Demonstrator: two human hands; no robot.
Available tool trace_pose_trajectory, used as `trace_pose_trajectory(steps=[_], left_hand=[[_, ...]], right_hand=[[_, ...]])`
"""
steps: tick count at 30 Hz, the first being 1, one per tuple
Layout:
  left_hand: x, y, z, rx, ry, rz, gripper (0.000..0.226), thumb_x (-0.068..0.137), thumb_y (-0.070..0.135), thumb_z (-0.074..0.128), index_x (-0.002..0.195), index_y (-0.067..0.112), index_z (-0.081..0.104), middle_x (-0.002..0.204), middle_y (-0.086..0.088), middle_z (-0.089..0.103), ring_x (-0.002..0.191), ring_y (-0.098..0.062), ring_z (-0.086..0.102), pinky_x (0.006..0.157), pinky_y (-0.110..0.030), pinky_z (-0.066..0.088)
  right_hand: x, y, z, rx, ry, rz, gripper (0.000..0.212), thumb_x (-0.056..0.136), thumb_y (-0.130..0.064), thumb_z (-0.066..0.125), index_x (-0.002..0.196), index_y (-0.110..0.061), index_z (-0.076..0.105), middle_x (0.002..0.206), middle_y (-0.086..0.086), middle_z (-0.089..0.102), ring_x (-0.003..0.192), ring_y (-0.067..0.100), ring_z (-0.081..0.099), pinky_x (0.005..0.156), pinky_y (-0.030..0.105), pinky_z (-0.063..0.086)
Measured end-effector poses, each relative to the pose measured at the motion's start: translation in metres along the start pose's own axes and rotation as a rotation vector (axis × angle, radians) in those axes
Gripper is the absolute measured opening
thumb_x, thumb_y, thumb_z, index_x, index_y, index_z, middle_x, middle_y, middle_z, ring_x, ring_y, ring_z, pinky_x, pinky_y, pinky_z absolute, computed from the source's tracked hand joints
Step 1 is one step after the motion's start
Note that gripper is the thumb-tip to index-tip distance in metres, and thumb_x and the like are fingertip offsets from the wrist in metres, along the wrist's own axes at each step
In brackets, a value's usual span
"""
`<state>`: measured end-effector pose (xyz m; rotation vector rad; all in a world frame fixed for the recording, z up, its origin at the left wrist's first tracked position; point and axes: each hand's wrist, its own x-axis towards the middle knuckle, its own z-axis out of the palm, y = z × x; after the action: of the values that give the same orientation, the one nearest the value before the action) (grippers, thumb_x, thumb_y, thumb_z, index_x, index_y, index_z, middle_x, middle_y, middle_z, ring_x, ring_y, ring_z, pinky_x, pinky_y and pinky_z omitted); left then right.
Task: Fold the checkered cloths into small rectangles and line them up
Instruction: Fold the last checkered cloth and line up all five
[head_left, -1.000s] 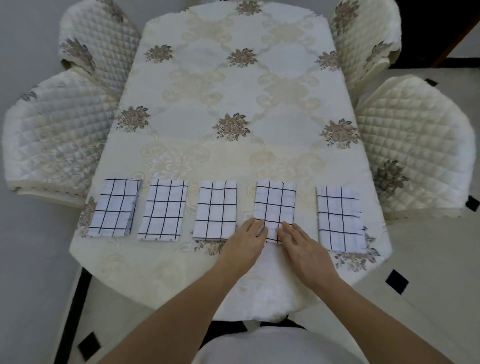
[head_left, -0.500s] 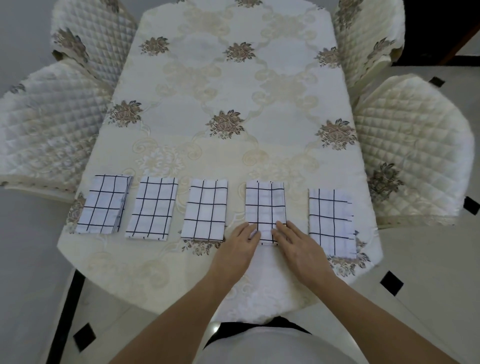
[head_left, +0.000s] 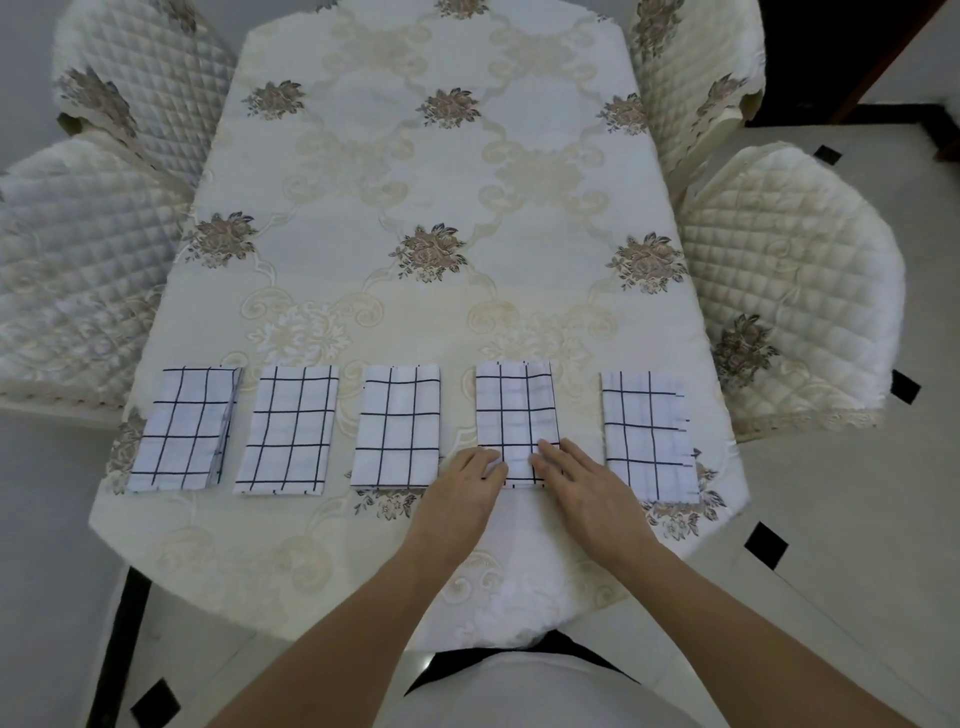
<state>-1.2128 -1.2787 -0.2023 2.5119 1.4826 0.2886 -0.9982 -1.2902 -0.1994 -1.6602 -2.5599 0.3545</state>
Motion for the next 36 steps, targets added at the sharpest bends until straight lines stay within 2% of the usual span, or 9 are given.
trace_pose_trajectory(steps=[3, 6, 13, 15, 18, 21, 26, 32, 36], left_hand=[[0.007, 0.004, -0.007, 0.002, 0.029, 0.007, 0.032, 0.077, 0.015, 0.078, 0.106, 0.01, 0.066, 0.111, -0.007, 0.065, 0.107, -0.025, 0.061, 0.086, -0.035, 0.056], [0.02, 0.015, -0.012, 0.031, 0.034, 0.056, 0.029, 0.082, 0.024, 0.07, 0.108, 0.011, 0.064, 0.116, -0.006, 0.063, 0.108, -0.026, 0.06, 0.087, -0.037, 0.054], [0.056, 0.081, 0.006, -0.051, 0.015, 0.245, 0.044, 0.075, 0.017, 0.08, 0.115, 0.005, 0.067, 0.124, -0.012, 0.065, 0.114, -0.027, 0.062, 0.087, -0.037, 0.058], [0.062, 0.101, 0.015, -0.049, -0.003, 0.262, 0.05, 0.073, 0.02, 0.084, 0.119, 0.007, 0.068, 0.129, -0.01, 0.065, 0.118, -0.024, 0.063, 0.091, -0.035, 0.057], [0.07, 0.125, 0.027, -0.011, -0.016, 0.256, 0.056, 0.071, 0.023, 0.087, 0.121, 0.004, 0.068, 0.132, -0.011, 0.064, 0.123, -0.022, 0.061, 0.104, -0.031, 0.046], [0.071, 0.143, 0.037, 0.078, -0.015, 0.223, 0.061, 0.074, 0.024, 0.085, 0.127, 0.003, 0.064, 0.136, -0.013, 0.061, 0.127, -0.023, 0.057, 0.112, -0.031, 0.039], [0.066, 0.152, 0.051, 0.084, -0.07, 0.089, 0.061, 0.081, 0.018, 0.08, 0.135, 0.001, 0.057, 0.143, -0.015, 0.054, 0.133, -0.027, 0.052, 0.108, -0.038, 0.046], [0.07, 0.158, 0.054, 0.096, -0.081, 0.045, 0.051, 0.087, 0.009, 0.066, 0.137, 0.001, 0.055, 0.144, -0.015, 0.054, 0.133, -0.028, 0.051, 0.108, -0.04, 0.046], [0.075, 0.153, 0.052, 0.109, -0.071, 0.037, 0.05, 0.087, 0.013, 0.072, 0.133, -0.001, 0.057, 0.141, -0.017, 0.055, 0.131, -0.03, 0.053, 0.106, -0.042, 0.047]], right_hand=[[-0.004, -0.002, -0.006, 0.023, 0.032, 0.003, 0.061, 0.08, 0.0, 0.068, 0.138, -0.014, 0.055, 0.145, 0.006, 0.055, 0.131, 0.029, 0.055, 0.088, 0.042, 0.059], [-0.014, 0.009, -0.018, 0.006, 0.092, 0.017, 0.06, 0.081, -0.006, 0.073, 0.138, -0.012, 0.057, 0.142, 0.007, 0.058, 0.128, 0.029, 0.057, 0.099, 0.04, 0.053], [-0.059, 0.085, -0.034, -0.109, 0.131, 0.074, 0.057, 0.078, -0.013, 0.08, 0.132, -0.008, 0.062, 0.134, 0.012, 0.063, 0.122, 0.037, 0.061, 0.091, 0.046, 0.057], [-0.071, 0.108, -0.032, -0.123, 0.097, 0.067, 0.055, 0.085, -0.02, 0.073, 0.137, -0.009, 0.057, 0.138, 0.012, 0.06, 0.125, 0.039, 0.058, 0.096, 0.049, 0.055], [-0.083, 0.134, -0.031, -0.123, 0.061, 0.09, 0.058, 0.093, -0.046, 0.047, 0.142, -0.015, 0.053, 0.144, 0.008, 0.056, 0.13, 0.037, 0.054, 0.099, 0.047, 0.053], [-0.089, 0.154, -0.027, -0.087, 0.037, 0.049, 0.065, 0.093, -0.056, 0.04, 0.142, -0.016, 0.054, 0.146, 0.005, 0.054, 0.132, 0.034, 0.052, 0.099, 0.046, 0.053], [-0.086, 0.167, -0.02, -0.039, 0.025, -0.053, 0.062, 0.095, -0.051, 0.038, 0.145, -0.016, 0.05, 0.149, 0.005, 0.05, 0.135, 0.031, 0.051, 0.096, 0.045, 0.055], [-0.081, 0.174, -0.019, -0.02, 0.024, -0.121, 0.055, 0.099, -0.042, 0.036, 0.146, -0.017, 0.048, 0.152, 0.006, 0.046, 0.137, 0.029, 0.048, 0.101, 0.043, 0.052], [-0.075, 0.173, -0.021, -0.055, 0.024, -0.13, 0.051, 0.099, -0.034, 0.034, 0.142, -0.013, 0.053, 0.15, 0.007, 0.049, 0.137, 0.029, 0.048, 0.102, 0.043, 0.052]])
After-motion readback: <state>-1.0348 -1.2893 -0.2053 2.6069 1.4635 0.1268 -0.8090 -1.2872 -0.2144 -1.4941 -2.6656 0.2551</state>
